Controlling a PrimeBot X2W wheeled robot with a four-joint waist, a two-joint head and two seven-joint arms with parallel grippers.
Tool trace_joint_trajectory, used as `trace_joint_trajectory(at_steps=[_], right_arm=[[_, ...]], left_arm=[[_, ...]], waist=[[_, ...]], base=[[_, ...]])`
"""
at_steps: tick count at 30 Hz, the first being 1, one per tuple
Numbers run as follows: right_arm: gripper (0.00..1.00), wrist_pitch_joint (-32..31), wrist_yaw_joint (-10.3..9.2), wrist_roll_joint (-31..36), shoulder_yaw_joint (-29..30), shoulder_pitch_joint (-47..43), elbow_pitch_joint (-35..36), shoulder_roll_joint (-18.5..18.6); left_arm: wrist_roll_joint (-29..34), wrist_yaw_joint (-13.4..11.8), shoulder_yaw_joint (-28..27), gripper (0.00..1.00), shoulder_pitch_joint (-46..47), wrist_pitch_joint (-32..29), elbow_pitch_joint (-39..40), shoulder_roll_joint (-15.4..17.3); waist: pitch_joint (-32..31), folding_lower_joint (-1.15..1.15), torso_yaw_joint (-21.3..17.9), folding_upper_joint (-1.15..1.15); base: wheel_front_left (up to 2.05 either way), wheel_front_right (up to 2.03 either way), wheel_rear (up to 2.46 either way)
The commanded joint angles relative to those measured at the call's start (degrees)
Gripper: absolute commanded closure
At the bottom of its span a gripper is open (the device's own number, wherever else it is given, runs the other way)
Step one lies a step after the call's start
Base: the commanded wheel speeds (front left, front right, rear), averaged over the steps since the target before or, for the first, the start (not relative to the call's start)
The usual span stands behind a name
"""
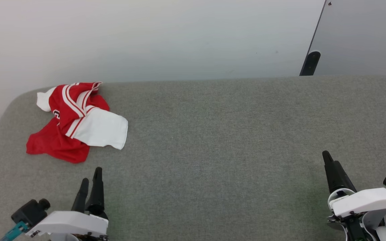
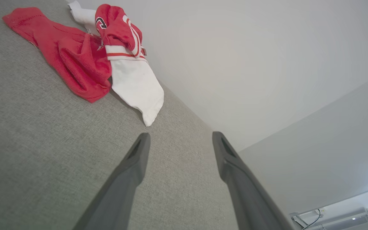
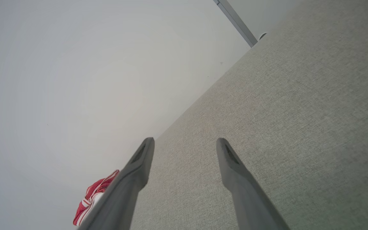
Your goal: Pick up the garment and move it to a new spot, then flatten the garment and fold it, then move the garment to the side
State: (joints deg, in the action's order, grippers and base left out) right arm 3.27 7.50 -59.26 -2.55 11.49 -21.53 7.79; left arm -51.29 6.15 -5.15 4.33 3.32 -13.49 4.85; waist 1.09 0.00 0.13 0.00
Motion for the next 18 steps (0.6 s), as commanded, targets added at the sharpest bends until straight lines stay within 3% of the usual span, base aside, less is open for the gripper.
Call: trace_joint_trajectory(at_steps=[1,18], right_arm=[[0.00,0.6,0.01,2.6,-0.1,1.9,0.5,0.1],[0.00,3.7,0.00,19.2,-0.3,3.1,-1.2,0.4]], left_arm=[[2.4,-0.2,0.1,0.00,0.6,0.6,0.7,0.5],[16.6,-1.5,1.6,0.00,0.3,3.7,-0.2,1.9]], waist=[[0.0,0.00,0.0,0.00],[0.2,0.00,0.2,0.00]], base=[[0.00,0.00,0.00],[0.00,0.00,0.00]])
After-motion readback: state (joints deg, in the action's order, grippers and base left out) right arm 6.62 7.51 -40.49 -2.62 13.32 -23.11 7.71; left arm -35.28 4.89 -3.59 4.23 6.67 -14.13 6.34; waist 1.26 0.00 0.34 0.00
